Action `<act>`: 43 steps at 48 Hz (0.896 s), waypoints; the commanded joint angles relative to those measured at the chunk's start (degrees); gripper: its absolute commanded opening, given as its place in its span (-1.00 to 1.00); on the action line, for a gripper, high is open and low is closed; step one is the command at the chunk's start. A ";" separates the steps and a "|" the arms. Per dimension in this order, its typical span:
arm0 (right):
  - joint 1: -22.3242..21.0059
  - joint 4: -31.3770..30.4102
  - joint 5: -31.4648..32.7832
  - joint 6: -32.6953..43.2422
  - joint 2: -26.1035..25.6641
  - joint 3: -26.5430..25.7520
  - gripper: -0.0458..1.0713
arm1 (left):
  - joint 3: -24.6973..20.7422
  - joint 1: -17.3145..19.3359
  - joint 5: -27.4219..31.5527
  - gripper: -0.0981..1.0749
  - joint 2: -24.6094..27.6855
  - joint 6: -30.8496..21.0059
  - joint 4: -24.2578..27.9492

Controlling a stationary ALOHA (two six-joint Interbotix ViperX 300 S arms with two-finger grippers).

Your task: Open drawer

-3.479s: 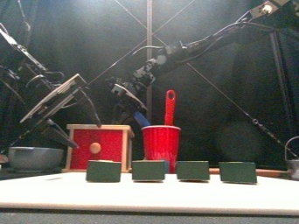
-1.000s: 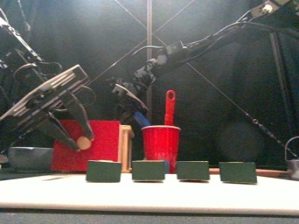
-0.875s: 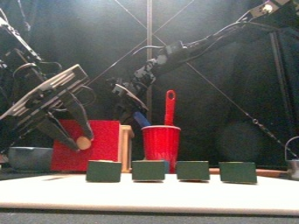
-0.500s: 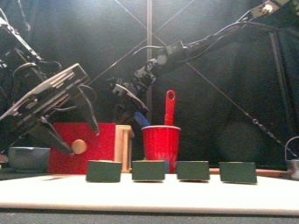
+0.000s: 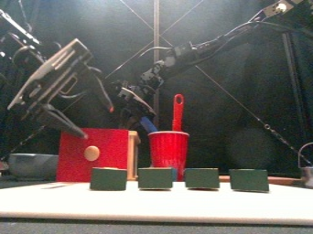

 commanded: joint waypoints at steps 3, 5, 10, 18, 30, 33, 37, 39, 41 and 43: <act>0.97 -0.44 -1.41 -0.09 -3.87 -0.35 -0.83 | -0.35 -2.29 -4.31 0.78 -3.87 0.09 4.22; 1.14 -0.53 -2.02 -0.09 -4.04 -0.44 -0.83 | 0.09 -2.64 -4.92 0.78 -4.57 0.09 5.19; 1.32 -0.62 -3.43 -0.09 -4.39 -0.35 -0.83 | 0.79 -2.72 -4.92 0.78 -5.54 0.09 6.94; 1.58 -0.62 -4.83 -0.09 -5.19 -0.35 -0.83 | 3.43 -2.90 -4.92 0.78 -8.09 0.18 10.20; 2.99 -0.79 -5.10 -0.18 -9.14 1.23 -0.83 | 8.26 -2.90 -5.62 0.78 -13.80 0.18 19.34; 3.43 -0.79 -5.63 -0.18 -10.99 2.64 -0.83 | 9.05 -2.90 -5.71 0.78 -15.29 0.18 21.80; 4.04 -0.53 -7.12 -0.18 -13.54 5.10 -0.83 | 10.20 -2.90 -5.71 0.78 -17.14 0.18 24.52; 4.57 -0.53 -8.00 -0.09 -14.85 6.59 -0.83 | 10.72 -2.99 -5.71 0.78 -18.02 0.18 25.66; 5.19 -0.44 -8.70 -0.09 -16.26 8.53 -0.83 | 11.34 -2.90 -5.71 0.78 -18.90 0.18 27.16; 5.98 -0.18 -9.40 -0.09 -17.84 10.55 -0.83 | 11.78 -2.90 -5.80 0.78 -19.60 0.18 28.13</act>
